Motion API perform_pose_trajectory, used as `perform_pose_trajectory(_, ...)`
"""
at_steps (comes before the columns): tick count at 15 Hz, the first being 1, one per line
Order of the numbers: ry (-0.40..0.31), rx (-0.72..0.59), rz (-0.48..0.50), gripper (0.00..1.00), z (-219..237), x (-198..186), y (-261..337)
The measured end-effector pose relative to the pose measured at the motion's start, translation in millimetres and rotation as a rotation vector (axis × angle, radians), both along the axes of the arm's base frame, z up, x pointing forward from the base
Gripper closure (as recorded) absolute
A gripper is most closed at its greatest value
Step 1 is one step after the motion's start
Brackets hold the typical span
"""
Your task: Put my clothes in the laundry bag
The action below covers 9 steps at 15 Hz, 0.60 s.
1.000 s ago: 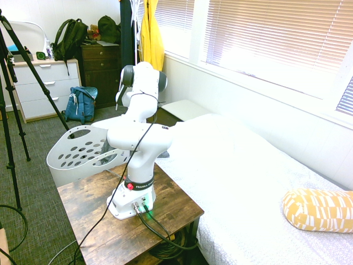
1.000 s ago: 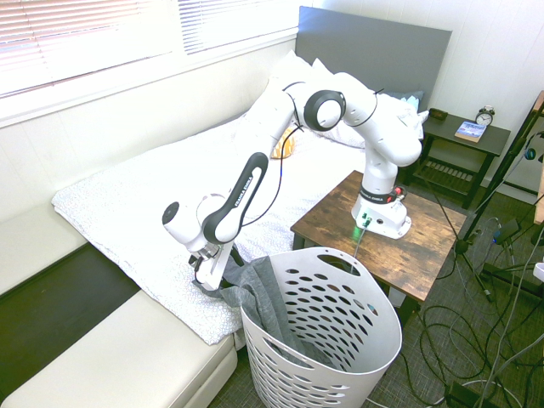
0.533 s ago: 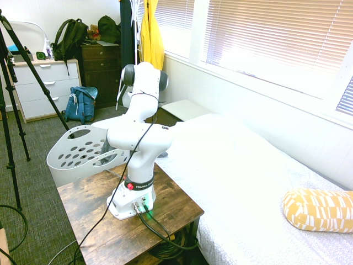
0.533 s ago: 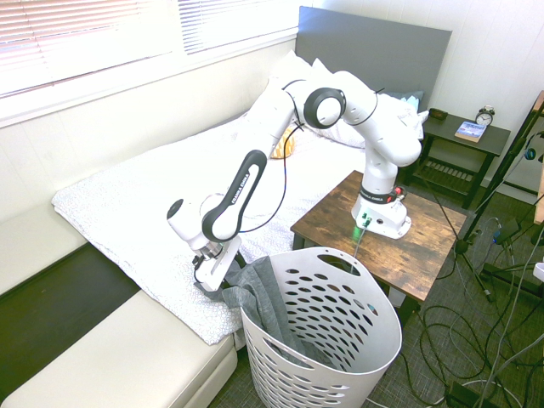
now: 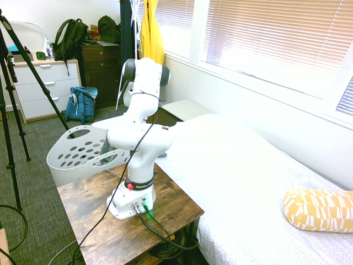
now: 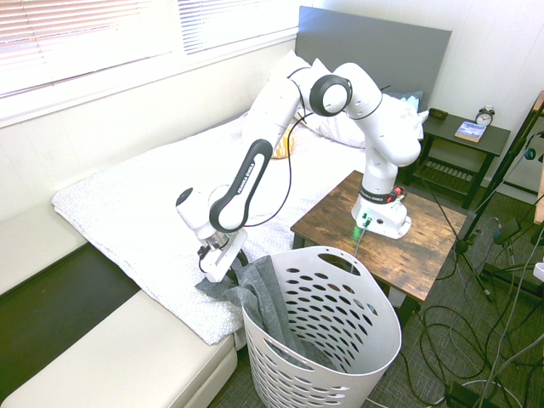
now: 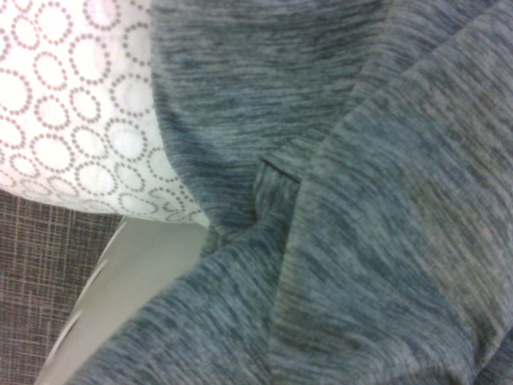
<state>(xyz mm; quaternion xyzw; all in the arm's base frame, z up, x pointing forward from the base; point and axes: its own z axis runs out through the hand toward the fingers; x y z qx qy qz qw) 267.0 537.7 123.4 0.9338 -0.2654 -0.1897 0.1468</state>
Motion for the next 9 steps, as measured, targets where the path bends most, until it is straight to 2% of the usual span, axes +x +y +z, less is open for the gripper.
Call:
perform_pose_trajectory(4, -0.018, 0.025, -0.019, 1.00, 18, 0, -11)
perform_pose_trajectory(9, -0.071, 0.063, -0.008, 1.00, 92, -10, -10)
